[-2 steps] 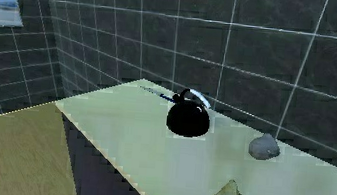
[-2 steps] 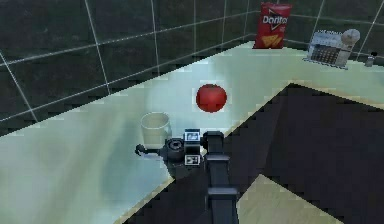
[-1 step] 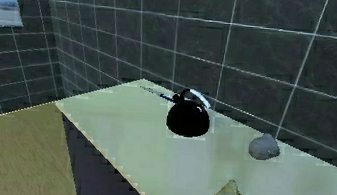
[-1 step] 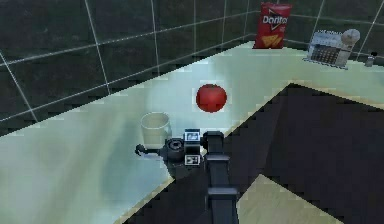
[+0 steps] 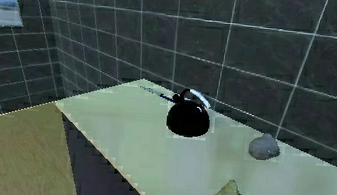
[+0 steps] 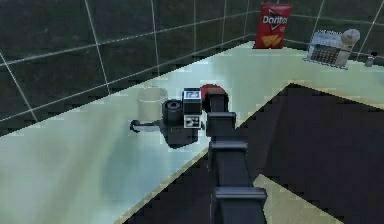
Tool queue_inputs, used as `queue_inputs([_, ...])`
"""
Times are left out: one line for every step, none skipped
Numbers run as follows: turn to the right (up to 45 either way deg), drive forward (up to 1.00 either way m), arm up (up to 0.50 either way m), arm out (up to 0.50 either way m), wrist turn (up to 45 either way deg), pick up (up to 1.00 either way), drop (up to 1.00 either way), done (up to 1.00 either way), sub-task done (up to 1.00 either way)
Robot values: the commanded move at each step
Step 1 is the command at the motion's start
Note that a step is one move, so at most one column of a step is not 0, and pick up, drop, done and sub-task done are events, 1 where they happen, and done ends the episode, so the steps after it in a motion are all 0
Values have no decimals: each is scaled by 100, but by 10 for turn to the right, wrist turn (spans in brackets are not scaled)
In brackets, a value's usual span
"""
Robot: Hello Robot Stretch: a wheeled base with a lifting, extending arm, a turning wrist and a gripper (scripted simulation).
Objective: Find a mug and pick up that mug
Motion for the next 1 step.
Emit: queue_inputs([0,0,0,0,0,0,0,100,0])
